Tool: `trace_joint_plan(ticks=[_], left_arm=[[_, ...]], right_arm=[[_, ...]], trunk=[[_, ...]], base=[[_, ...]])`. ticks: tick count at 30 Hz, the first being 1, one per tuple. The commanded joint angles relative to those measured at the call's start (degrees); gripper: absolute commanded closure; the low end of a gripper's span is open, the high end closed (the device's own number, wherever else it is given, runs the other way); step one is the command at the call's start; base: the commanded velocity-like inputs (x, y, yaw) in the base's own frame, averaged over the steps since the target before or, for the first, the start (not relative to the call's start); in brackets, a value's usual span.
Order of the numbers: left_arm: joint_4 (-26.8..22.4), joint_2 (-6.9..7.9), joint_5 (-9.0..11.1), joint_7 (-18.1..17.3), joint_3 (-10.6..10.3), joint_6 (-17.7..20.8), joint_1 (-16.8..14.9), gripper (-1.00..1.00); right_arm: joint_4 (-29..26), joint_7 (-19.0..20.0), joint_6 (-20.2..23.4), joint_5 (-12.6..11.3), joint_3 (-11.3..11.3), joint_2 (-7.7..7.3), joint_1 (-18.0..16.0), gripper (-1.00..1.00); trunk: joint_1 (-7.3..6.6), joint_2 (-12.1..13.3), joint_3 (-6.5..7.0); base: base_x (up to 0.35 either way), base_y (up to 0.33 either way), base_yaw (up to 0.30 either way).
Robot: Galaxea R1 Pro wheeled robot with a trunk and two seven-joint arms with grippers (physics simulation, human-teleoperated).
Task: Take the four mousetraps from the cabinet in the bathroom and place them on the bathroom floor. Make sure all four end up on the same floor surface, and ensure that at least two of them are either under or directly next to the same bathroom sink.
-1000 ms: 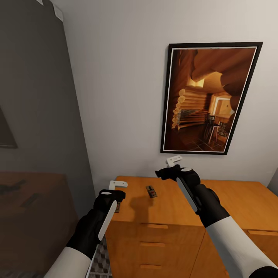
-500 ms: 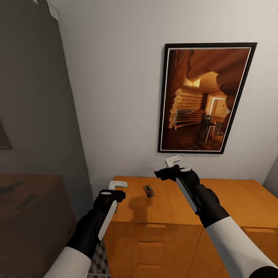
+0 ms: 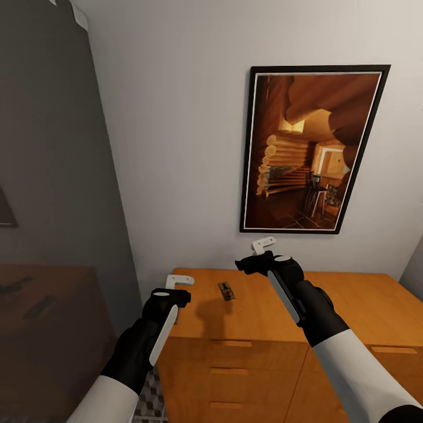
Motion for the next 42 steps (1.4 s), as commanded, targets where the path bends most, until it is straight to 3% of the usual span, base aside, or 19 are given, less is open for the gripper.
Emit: trace_joint_plan(ticks=[1, 20, 42], left_arm=[[0.0, 0.0, 0.5, 0.5, -0.1, 0.2, 0.0, -1.0], [0.0, 0.0, 0.5, 0.5, -0.1, 0.2, 0.0, -1.0], [0.0, 0.0, 0.4, 0.5, -0.1, 0.2, 0.0, -1.0]], right_arm=[[0.0, -0.1, 0.2, -0.3, 0.1, -0.05, 0.0, -1.0], [0.0, -0.2, 0.2, -0.2, 0.1, -0.05, 0.0, -1.0], [0.0, -0.1, 0.2, -0.1, 0.1, -0.05, 0.0, -1.0]], trunk=[[0.02, 0.0, -0.03], [0.02, 0.0, -0.03], [0.02, 0.0, -0.03]], base=[[0.0, 0.0, -0.001], [0.0, 0.0, 0.106], [0.0, 0.0, 0.015]])
